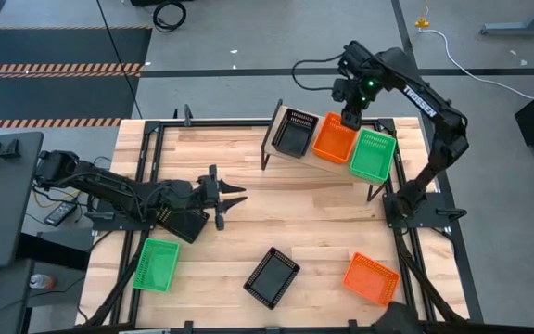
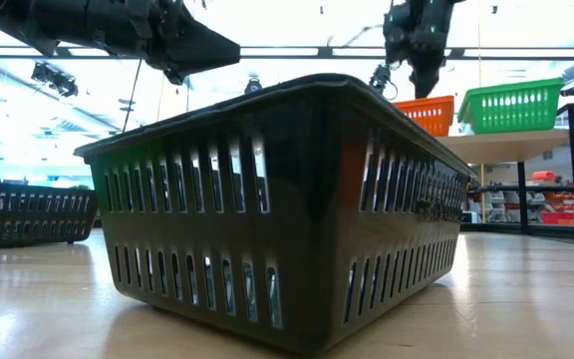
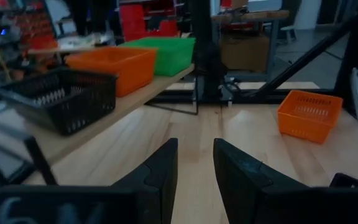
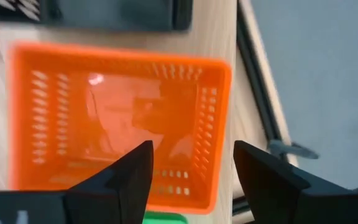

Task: Stack baskets on shelf by color
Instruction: Stack the top black bin on top of the black bin on the shelf

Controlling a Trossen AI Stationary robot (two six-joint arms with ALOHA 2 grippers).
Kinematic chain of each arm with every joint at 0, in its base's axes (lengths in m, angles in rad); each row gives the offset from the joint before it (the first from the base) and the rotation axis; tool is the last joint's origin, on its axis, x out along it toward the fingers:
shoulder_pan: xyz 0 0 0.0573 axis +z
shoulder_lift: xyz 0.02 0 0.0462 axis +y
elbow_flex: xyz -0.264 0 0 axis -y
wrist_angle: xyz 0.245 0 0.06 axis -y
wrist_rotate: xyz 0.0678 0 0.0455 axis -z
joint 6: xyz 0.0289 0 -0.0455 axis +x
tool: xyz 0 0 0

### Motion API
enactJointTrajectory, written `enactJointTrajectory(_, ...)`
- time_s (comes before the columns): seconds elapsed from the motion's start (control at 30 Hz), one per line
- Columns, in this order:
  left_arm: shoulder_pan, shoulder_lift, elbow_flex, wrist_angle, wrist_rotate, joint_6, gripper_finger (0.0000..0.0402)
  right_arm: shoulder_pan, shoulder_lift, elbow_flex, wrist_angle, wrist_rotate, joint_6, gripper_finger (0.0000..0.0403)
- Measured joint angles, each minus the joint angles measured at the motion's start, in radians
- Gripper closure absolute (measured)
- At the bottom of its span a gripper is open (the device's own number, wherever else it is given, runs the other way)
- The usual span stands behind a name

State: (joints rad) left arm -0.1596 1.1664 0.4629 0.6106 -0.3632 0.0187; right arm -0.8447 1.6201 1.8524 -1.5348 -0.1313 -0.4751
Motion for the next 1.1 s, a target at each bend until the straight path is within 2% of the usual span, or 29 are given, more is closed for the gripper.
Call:
enactJointTrajectory(0.2, 0.055, -0.001, 0.0, -0.14, -0.009, -0.114, 0.0292, 0.136, -0.037, 0.061, -0.006, -0.039, 0.149, 0.0173)
enactJointTrajectory(0.37, 0.094, -0.001, 0.064, -0.41, -0.009, -0.211, 0.0292, 0.314, -0.039, 0.039, 0.011, -0.004, 0.258, 0.0175)
enactJointTrajectory(0.5, 0.079, -0.001, 0.139, -0.66, -0.007, -0.317, 0.0292, 0.447, -0.037, -0.034, 0.084, 0.005, 0.295, 0.0176)
enactJointTrajectory(0.73, -0.005, -0.001, 0.284, -0.957, -0.007, -0.46, 0.0292, 0.631, -0.038, -0.202, 0.322, 0.008, 0.378, 0.0177)
enactJointTrajectory(0.97, -0.099, 0.0, 0.435, -1.296, -0.029, -0.765, 0.0292, 0.762, -0.037, -0.424, 0.539, 0.009, 0.377, 0.0177)
enactJointTrajectory(1.1, -0.149, 0.0, 0.486, -1.439, -0.032, -0.937, 0.0292, 0.81, -0.037, -0.548, 0.72, 0.016, 0.379, 0.0177)
